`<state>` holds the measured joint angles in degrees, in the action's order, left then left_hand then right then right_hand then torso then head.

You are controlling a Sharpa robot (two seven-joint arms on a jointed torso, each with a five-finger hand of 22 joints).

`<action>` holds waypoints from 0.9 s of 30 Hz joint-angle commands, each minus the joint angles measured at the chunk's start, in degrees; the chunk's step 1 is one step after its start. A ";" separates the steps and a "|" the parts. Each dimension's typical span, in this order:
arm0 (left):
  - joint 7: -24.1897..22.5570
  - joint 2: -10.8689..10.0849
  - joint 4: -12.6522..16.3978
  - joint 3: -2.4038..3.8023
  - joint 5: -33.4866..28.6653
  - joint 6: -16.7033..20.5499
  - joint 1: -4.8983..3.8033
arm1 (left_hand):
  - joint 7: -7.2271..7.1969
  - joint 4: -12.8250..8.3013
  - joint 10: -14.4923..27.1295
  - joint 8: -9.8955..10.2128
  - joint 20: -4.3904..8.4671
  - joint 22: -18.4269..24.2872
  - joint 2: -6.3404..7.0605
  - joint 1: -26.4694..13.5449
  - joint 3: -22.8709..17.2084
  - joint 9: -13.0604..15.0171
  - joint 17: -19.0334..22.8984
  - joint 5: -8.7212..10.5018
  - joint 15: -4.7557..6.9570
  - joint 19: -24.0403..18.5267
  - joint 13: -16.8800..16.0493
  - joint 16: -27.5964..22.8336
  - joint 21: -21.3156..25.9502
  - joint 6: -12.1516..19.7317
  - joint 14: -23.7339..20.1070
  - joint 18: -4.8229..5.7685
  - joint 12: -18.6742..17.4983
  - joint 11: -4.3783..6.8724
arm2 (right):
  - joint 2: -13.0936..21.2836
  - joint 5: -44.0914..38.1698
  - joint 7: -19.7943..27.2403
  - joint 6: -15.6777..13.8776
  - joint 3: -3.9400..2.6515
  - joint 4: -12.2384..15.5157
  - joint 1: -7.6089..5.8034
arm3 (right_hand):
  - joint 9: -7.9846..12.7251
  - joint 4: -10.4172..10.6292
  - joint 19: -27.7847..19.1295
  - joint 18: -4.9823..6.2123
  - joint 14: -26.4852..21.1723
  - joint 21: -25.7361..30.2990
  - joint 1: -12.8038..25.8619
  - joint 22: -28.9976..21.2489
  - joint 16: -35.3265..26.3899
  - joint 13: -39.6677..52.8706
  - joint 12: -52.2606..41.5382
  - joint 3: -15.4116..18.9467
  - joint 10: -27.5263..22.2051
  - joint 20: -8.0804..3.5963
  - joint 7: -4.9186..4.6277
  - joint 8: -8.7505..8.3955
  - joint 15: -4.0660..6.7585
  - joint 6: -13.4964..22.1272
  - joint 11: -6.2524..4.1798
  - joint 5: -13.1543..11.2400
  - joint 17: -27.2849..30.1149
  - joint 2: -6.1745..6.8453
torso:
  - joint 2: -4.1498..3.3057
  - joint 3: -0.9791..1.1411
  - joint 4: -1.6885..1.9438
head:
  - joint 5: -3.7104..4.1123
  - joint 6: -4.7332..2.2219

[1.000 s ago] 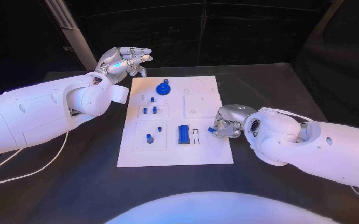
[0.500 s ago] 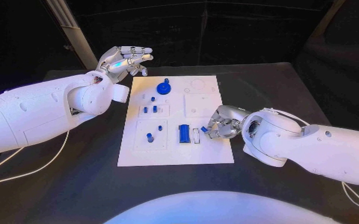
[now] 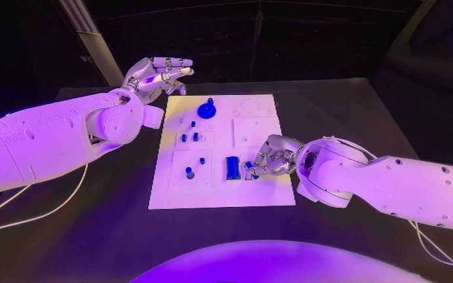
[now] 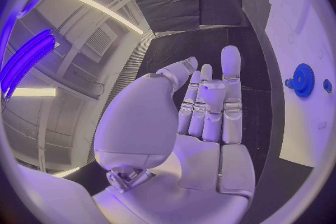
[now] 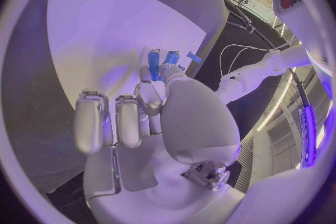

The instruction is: Assemble the parts on the task board

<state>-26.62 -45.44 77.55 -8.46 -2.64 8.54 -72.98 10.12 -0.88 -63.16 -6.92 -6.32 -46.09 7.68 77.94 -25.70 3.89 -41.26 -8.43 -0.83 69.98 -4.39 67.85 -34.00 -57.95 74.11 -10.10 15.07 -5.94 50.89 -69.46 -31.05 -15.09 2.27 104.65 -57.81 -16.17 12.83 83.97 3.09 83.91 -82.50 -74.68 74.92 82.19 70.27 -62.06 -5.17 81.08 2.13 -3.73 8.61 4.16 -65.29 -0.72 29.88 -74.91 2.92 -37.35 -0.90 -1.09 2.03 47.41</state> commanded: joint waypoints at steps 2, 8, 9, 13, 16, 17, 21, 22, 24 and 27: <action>-0.16 0.05 0.14 0.04 -0.18 -0.63 -0.08 | 0.26 -0.31 0.30 -0.31 -0.09 0.08 -0.08 0.54 -0.17 -0.06 0.06 -0.25 -0.04 -0.28 0.07 -0.38 0.27 0.03 -0.47 -0.36 0.31 0.02 | -0.60 1.17 -1.55 -0.13 -0.01 -0.42 -0.07 | -0.13 0.29 0.42 -0.19 3.85 -0.23 0.60 2.21 0.22 0.08 -0.32 -0.06 0.49 -0.32 0.03 0.29 0.42 -0.37 -0.13 0.11 -3.28 -0.08 | 0.05 0.01 -0.01 | -0.03 0.02; -0.14 0.06 0.15 0.04 -0.18 -0.66 -0.09 | 0.26 -0.31 0.30 -0.31 -0.09 0.08 -0.08 0.54 -0.17 -0.06 0.06 -0.25 -0.04 -0.28 0.07 -0.38 0.27 0.03 -0.47 -0.36 0.31 0.02 | -1.31 0.57 -2.49 0.05 -0.02 -0.98 -0.08 | -0.56 0.60 0.49 -0.21 3.88 -0.30 1.21 2.34 0.29 0.21 -0.44 -0.24 0.66 -0.49 0.34 0.66 0.62 -1.07 -0.39 -0.22 -3.40 0.00 | 0.01 0.03 -0.05 | 0.00 -0.01; -0.13 0.06 0.15 0.04 -0.18 -0.67 -0.09 | 0.26 -0.31 0.30 -0.31 -0.09 0.08 -0.08 0.54 -0.17 -0.06 0.06 -0.25 -0.04 -0.28 0.07 -0.38 0.27 0.03 -0.47 -0.36 0.31 0.02 | -1.41 0.48 -2.61 0.28 -0.02 -1.02 -0.08 | -0.68 0.74 0.50 -0.22 3.88 -0.31 1.45 2.37 0.31 0.17 -0.37 -0.25 0.67 -0.53 0.42 0.76 0.67 -1.23 -0.44 -0.30 -3.42 -0.01 | 0.02 0.03 -0.05 | 0.00 -0.01; -0.11 0.06 0.16 0.04 -0.18 -0.67 -0.09 | 0.26 -0.31 0.30 -0.31 -0.09 0.08 -0.08 0.54 -0.17 -0.06 0.06 -0.25 -0.04 -0.28 0.07 -0.38 0.27 0.03 -0.47 -0.36 0.31 0.02 | -1.80 0.30 -2.89 0.99 -0.02 -1.15 -0.08 | -1.03 1.47 0.55 -0.25 3.89 -0.37 2.58 2.48 0.35 -0.33 0.36 -0.20 0.61 -0.66 0.56 0.98 0.78 -1.54 -0.56 -0.48 -3.50 -0.12 | 0.04 0.02 -0.07 | 0.05 0.04; -0.09 0.07 0.17 0.04 -0.18 -0.68 -0.09 | 0.26 -0.31 0.30 -0.31 -0.09 0.08 -0.08 0.54 -0.17 -0.06 0.06 -0.25 -0.04 -0.28 0.07 -0.38 0.27 0.03 -0.47 -0.36 0.31 0.02 | -2.03 -0.02 -3.13 1.11 -0.02 -1.25 -0.08 | -1.23 1.93 0.56 -0.25 3.90 -0.36 3.36 2.48 0.35 -0.58 0.71 0.03 0.63 -0.72 0.59 1.08 0.82 -1.63 -0.59 -0.61 -3.51 -0.03 | 0.04 0.02 -0.06 | 0.03 0.04; -0.08 0.07 0.18 0.04 -0.18 -0.68 -0.09 | 0.26 -0.31 0.30 -0.31 -0.09 0.08 -0.08 0.54 -0.17 -0.06 0.06 -0.25 -0.04 -0.28 0.07 -0.38 0.27 0.03 -0.47 -0.36 0.31 0.02 | -2.10 -0.22 -3.26 1.08 -0.02 -1.31 -0.08 | -1.31 2.09 0.57 -0.26 3.89 -0.38 3.66 2.50 0.34 -0.64 0.80 0.18 0.64 -0.73 0.60 1.11 0.83 -1.66 -0.59 -0.56 -3.50 0.03 | 0.04 0.02 -0.06 | 0.03 0.04; -0.07 0.07 0.18 0.04 -0.18 -0.70 -0.09 | 0.26 -0.31 0.30 -0.31 -0.09 0.08 -0.08 0.54 -0.17 -0.06 0.06 -0.25 -0.04 -0.28 0.07 -0.38 0.27 0.03 -0.47 -0.36 0.31 0.02 | -2.26 -0.79 -3.62 1.12 -0.02 -1.48 -0.08 | -1.48 2.43 0.58 -0.26 3.90 -0.38 4.28 2.53 0.35 -0.73 0.92 0.50 0.69 -0.76 0.62 1.18 0.85 -1.70 -0.60 -0.42 -3.52 0.10 | 0.07 0.00 -0.06 | 0.18 0.03; -0.06 0.07 0.18 0.04 -0.18 -0.70 -0.09 | 0.26 -0.31 0.30 -0.31 -0.09 0.08 -0.08 0.54 -0.17 -0.06 0.06 -0.25 -0.04 -0.28 0.07 -0.38 0.27 0.03 -0.47 -0.36 0.31 0.02 | -2.30 -0.92 -3.70 1.21 -0.02 -1.50 -0.08 | -1.53 2.53 0.59 -0.27 3.90 -0.40 4.44 2.56 0.37 -0.74 0.94 0.59 0.70 -0.77 0.63 1.20 0.85 -1.72 -0.61 -0.37 -3.57 0.10 | 0.08 0.00 -0.06 | 0.20 0.04; -0.05 0.07 0.17 0.04 -0.18 -0.69 -0.09 | 0.26 -0.31 0.30 -0.31 -0.09 0.08 -0.08 0.54 -0.17 -0.06 0.06 -0.25 -0.04 -0.28 0.07 -0.38 0.27 0.03 -0.47 -0.36 0.31 0.02 | -2.40 -1.09 -3.83 1.34 -0.02 -1.52 -0.08 | -1.71 2.92 0.59 -0.27 3.90 -0.39 5.16 2.56 0.35 -0.78 1.00 1.08 0.76 -0.79 0.63 1.29 0.85 -1.79 -0.61 -0.47 -3.54 0.25 | 0.05 0.03 -0.05 | 0.24 0.05; -0.03 0.06 0.18 0.04 -0.18 -0.70 -0.09 | 0.26 -0.31 0.30 -0.31 -0.09 0.08 -0.08 0.54 -0.17 -0.06 0.06 -0.25 -0.04 -0.28 0.07 -0.38 0.27 0.03 -0.47 -0.36 0.31 0.02 | -2.50 -1.93 -3.98 1.06 -0.02 -1.53 -0.08 | -1.99 3.51 0.58 -0.27 3.88 -0.36 6.60 2.53 0.29 -0.80 1.05 2.32 0.84 -0.77 0.60 1.37 0.82 -1.80 -0.56 -1.92 -3.47 0.57 | 0.03 0.05 -0.07 | 0.27 0.01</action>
<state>-26.56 -45.40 77.62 -8.46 -2.64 8.49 -72.98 10.12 -0.88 -63.16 -6.92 -6.32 -46.09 7.68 77.94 -25.70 3.90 -41.27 -8.43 -0.82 69.98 -4.40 67.85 -34.00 -57.94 74.11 -10.10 15.07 -5.94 48.48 -69.99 -34.49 -14.44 2.25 103.04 -57.83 -18.08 16.35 83.96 3.09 83.84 -82.71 -68.50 74.91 82.19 69.55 -61.39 -3.32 81.49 1.72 -2.85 9.94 4.63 -67.08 -1.13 28.46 -74.91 3.46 -37.30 -0.87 -1.15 2.27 47.44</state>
